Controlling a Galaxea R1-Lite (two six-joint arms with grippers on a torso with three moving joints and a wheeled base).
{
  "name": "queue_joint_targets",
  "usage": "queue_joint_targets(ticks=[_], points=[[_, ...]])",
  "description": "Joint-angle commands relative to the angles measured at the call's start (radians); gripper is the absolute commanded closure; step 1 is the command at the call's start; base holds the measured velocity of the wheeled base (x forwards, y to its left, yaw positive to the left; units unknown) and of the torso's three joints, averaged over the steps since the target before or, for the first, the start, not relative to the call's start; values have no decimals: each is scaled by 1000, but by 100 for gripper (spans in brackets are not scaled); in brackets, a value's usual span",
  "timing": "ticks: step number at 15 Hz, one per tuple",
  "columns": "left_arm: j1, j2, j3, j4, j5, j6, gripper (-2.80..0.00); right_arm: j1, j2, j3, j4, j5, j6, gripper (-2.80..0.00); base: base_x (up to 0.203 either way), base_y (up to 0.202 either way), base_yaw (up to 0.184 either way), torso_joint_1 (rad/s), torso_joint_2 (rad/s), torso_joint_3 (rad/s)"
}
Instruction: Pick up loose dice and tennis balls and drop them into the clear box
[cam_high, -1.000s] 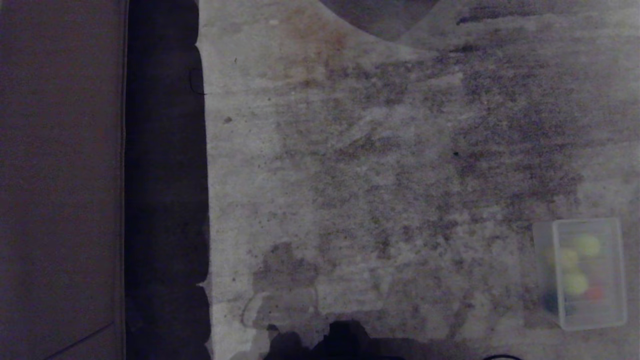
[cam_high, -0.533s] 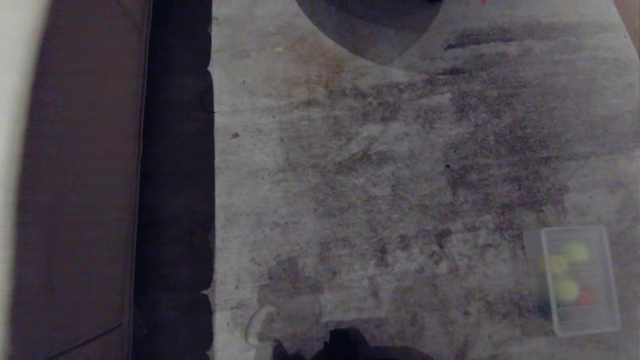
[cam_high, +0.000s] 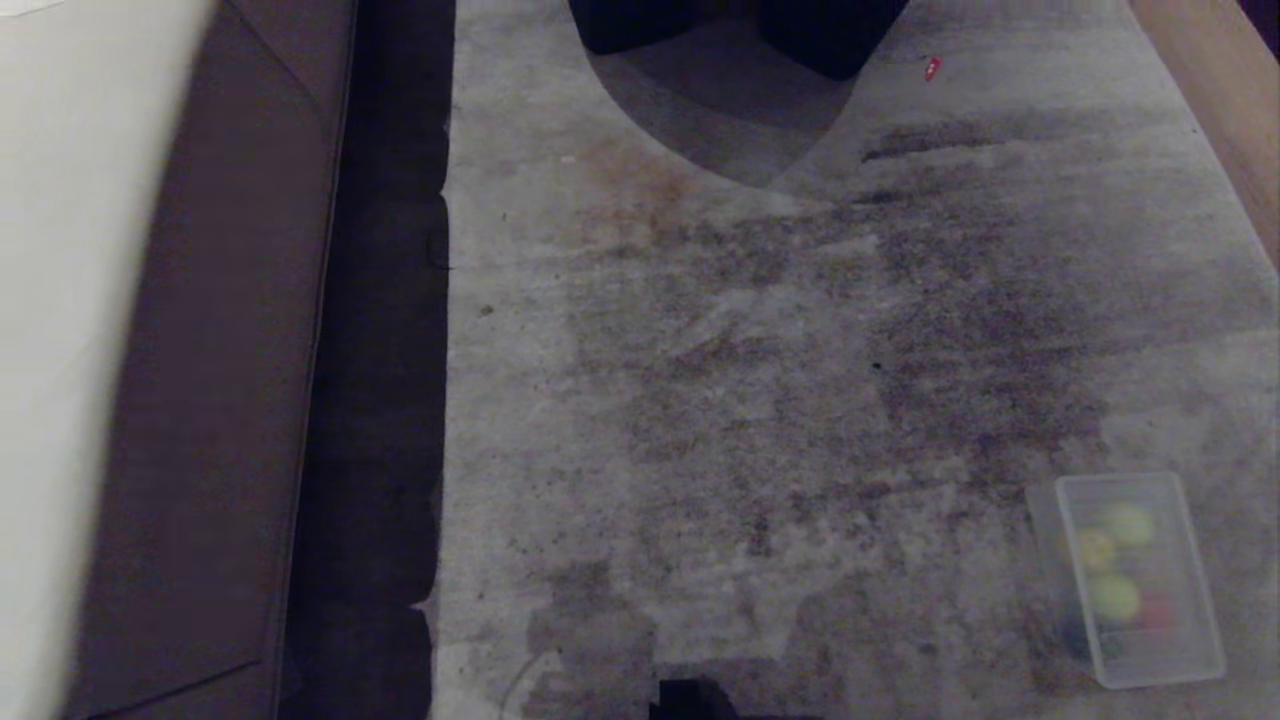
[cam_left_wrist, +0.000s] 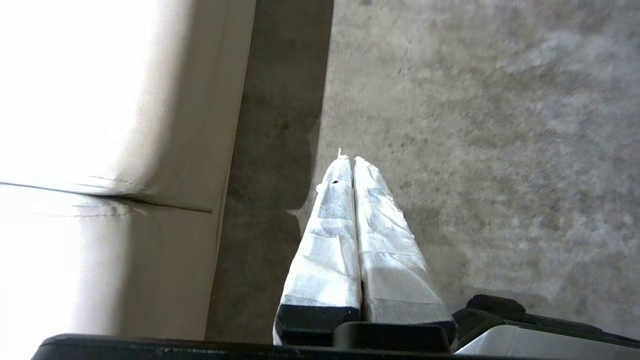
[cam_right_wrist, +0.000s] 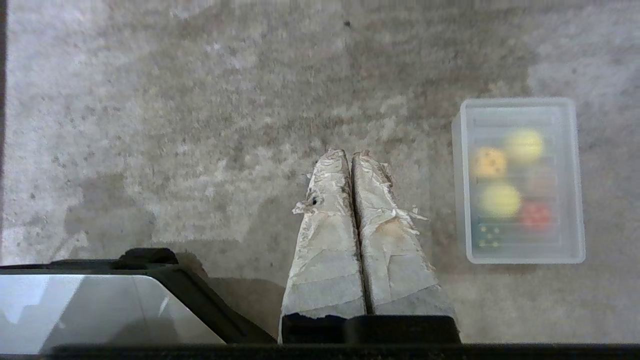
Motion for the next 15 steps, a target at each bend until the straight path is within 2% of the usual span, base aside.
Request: queue_joint_targets(ticks=[1, 15], points=[[0, 2, 2, -1, 1, -1, 0, 0, 3, 11, -1, 1, -1, 0, 0, 0, 0, 6, 2, 201], [0, 2, 2, -1, 1, -3, 0, 0, 3, 11, -1, 1, -1, 0, 0, 0, 0, 3, 2, 202]])
